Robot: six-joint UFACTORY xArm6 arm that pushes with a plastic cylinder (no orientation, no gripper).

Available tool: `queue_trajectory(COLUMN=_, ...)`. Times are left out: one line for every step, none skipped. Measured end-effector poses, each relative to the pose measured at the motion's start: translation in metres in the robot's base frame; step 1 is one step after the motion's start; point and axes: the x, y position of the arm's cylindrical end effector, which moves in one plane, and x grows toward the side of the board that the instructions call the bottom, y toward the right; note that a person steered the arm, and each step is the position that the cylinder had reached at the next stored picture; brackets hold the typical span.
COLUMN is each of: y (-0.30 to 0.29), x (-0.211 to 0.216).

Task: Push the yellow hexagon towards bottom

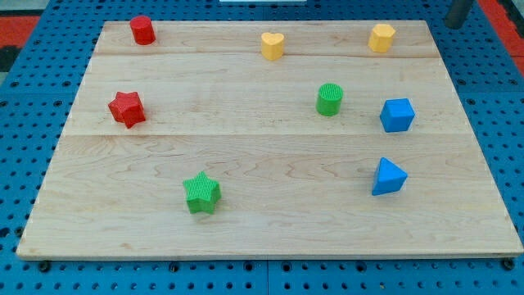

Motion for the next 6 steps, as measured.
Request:
queue_trajectory(y=-0.027, x=0.021)
queue_trajectory(y=-0.047, x=0.012)
queue_trajectory(y=-0.047, x=0.012)
queue_trajectory(y=-0.054, x=0.027)
queue_trajectory(y=-0.112, x=-0.007)
queue_trajectory(y=-0.137, x=0.001)
